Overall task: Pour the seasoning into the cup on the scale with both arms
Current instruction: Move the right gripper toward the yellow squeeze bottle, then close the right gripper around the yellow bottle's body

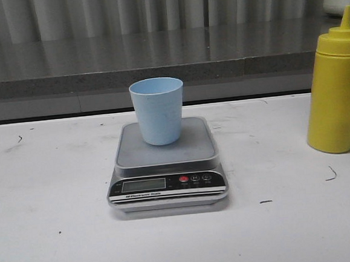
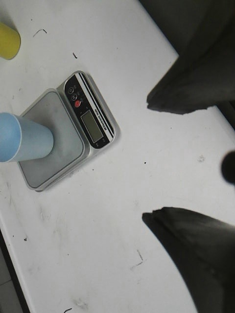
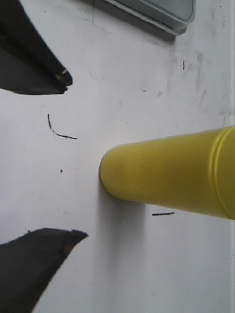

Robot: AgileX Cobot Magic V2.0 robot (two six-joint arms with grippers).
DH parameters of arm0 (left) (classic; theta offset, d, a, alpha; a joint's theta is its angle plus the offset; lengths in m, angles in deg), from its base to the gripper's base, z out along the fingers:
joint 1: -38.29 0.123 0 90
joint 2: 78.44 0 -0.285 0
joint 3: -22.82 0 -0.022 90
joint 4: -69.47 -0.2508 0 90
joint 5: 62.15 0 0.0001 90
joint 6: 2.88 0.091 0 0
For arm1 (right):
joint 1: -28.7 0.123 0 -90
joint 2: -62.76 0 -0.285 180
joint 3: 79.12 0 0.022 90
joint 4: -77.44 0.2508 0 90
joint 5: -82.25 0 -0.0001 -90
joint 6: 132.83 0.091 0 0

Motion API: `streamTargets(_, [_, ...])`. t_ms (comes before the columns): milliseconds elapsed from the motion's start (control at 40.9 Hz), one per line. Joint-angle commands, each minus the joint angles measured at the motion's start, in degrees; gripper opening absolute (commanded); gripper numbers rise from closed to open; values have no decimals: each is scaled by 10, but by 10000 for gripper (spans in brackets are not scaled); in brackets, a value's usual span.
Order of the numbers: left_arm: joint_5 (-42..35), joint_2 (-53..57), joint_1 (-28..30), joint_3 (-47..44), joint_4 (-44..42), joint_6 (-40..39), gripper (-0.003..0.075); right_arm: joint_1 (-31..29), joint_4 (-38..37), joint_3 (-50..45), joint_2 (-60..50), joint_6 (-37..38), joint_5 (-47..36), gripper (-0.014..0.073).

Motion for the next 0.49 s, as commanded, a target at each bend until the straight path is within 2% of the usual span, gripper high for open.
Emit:
streamTargets(0, [-41, 1, -4, 13, 5, 0, 420, 8, 2, 5, 35, 2, -122, 580])
streamTargets(147, [-41, 1, -4, 13, 5, 0, 420, 8, 2, 5, 100, 2, -194, 580])
streamTargets(465, [-41, 1, -4, 13, 5, 0, 420, 8, 1, 5, 229, 27, -405, 584])
